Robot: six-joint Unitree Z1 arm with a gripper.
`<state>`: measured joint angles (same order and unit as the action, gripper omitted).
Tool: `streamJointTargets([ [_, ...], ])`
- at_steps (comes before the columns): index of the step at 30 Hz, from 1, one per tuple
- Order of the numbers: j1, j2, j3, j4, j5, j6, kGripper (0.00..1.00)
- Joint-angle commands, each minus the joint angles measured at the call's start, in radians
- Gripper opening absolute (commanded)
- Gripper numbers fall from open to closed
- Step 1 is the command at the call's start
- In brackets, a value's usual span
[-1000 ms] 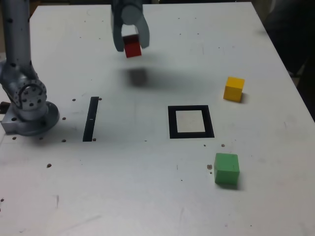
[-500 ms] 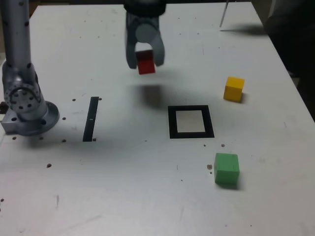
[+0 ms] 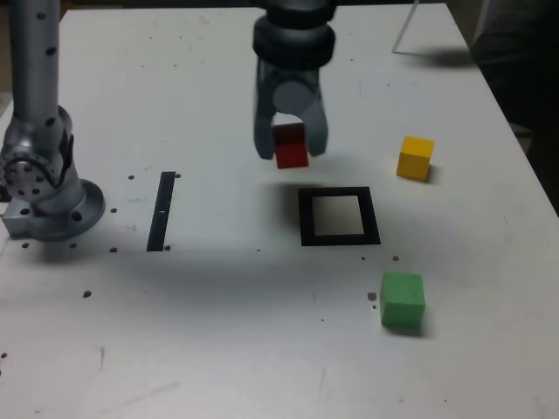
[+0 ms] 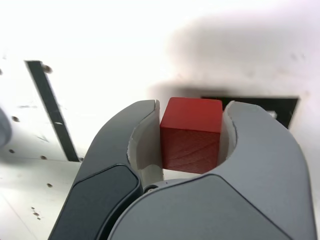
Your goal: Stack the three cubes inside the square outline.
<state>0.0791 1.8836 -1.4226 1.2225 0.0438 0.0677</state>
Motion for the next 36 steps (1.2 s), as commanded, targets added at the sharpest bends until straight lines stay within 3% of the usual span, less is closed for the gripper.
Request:
streamJointTargets([
  [1, -0.013, 0.021, -0.021, 0.009, -0.006, -0.008, 0.31],
  [21, -0.129, 0.175, -0.152, 0.053, -0.064, -0.089, 0.31],
  [36, -0.125, 0.243, -0.183, 0.029, -0.068, -0.086, 0.34],
])
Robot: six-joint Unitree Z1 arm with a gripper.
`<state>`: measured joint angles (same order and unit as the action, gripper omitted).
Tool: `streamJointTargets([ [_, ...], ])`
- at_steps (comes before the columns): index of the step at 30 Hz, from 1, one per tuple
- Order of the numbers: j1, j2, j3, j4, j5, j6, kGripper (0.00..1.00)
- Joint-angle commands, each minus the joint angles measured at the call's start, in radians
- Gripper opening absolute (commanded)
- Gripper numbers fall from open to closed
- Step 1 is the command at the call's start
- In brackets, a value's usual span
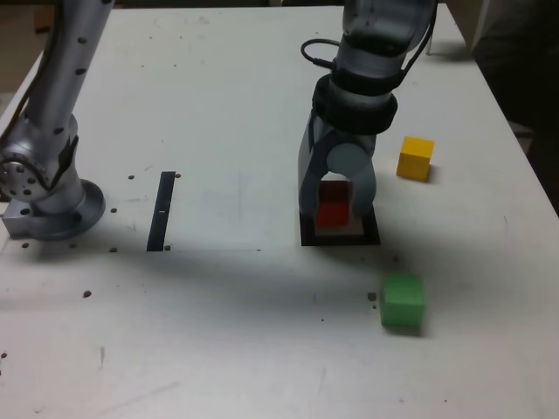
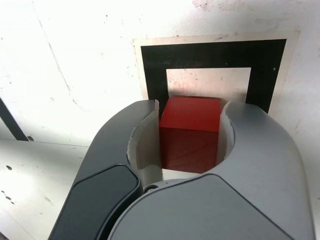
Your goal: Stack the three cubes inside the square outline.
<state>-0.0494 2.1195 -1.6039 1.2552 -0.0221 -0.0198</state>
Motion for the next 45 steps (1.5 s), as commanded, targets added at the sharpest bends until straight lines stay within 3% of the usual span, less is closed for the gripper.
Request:
streamJointTargets([
  [1, 0.004, 0.009, -0.001, -0.007, -0.002, 0.003, 0.40],
  [6, 0.012, 0.010, 0.017, -0.027, 0.001, 0.015, 0.87],
  [8, 0.016, 0.008, 0.026, -0.032, 0.002, 0.017, 0.98],
  [13, 0.023, -0.012, 0.049, -0.034, 0.015, 0.020, 1.00],
  [20, 0.043, -0.084, 0.083, -0.022, 0.071, 0.037, 1.00],
  [26, 0.077, -0.093, 0.058, -0.015, 0.082, 0.104, 1.00],
  [39, 0.147, -0.044, -0.141, 0.109, 0.135, 0.282, 1.00],
  [45, 0.170, 0.015, -0.258, 0.163, 0.139, 0.388, 1.00],
])
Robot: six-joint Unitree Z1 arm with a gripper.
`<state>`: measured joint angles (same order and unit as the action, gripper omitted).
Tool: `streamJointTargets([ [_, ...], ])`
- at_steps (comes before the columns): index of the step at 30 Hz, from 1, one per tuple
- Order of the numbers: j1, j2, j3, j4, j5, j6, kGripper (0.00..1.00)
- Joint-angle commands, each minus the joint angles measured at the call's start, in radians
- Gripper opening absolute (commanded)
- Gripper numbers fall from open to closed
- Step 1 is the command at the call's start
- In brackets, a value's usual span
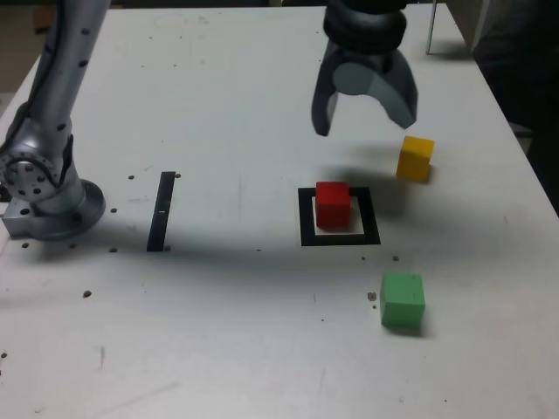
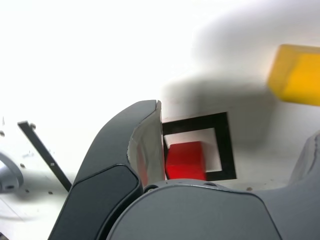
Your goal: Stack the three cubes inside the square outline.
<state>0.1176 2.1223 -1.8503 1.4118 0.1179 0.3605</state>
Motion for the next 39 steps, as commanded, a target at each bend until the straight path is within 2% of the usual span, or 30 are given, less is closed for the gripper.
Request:
streamJointTargets([
  [1, 0.006, 0.025, -0.033, 0.014, -0.002, 0.023, 1.00],
  [9, 0.015, 0.124, -0.209, 0.081, 0.003, 0.111, 1.00],
  [24, 0.017, 0.293, -0.412, 0.164, -0.001, 0.148, 0.98],
  [32, 0.010, 0.340, -0.468, 0.176, 0.008, 0.149, 0.91],
  [39, 0.010, 0.379, -0.489, 0.176, -0.003, 0.147, 0.84],
])
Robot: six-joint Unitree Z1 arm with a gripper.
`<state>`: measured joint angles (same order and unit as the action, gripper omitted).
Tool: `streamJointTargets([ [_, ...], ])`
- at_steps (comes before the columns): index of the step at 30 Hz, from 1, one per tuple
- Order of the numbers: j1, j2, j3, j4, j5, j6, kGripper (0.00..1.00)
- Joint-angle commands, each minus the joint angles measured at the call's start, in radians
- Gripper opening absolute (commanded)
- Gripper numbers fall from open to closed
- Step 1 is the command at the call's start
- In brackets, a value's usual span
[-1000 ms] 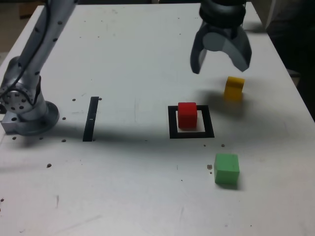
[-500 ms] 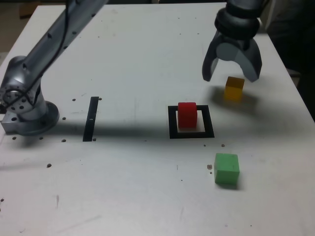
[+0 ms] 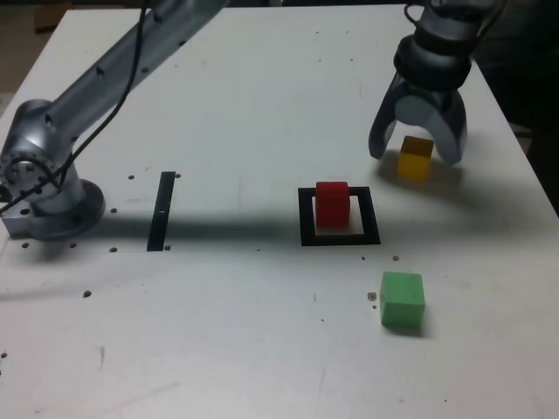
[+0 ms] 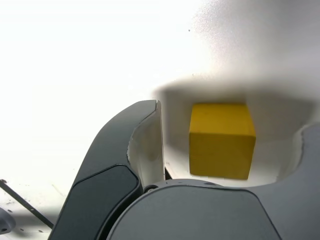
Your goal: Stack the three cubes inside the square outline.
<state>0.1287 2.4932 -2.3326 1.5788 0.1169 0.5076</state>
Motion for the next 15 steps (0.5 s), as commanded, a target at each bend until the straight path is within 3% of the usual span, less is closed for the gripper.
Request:
streamJointTargets([
  [1, -0.001, 0.013, -0.008, 0.008, -0.003, -0.001, 0.81],
  [5, -0.001, 0.022, -0.010, 0.007, 0.003, -0.009, 0.65],
  [10, -0.001, 0.022, -0.010, 0.007, 0.022, -0.017, 0.39],
  [15, -0.001, 0.021, -0.011, 0.007, 0.026, -0.018, 0.29],
])
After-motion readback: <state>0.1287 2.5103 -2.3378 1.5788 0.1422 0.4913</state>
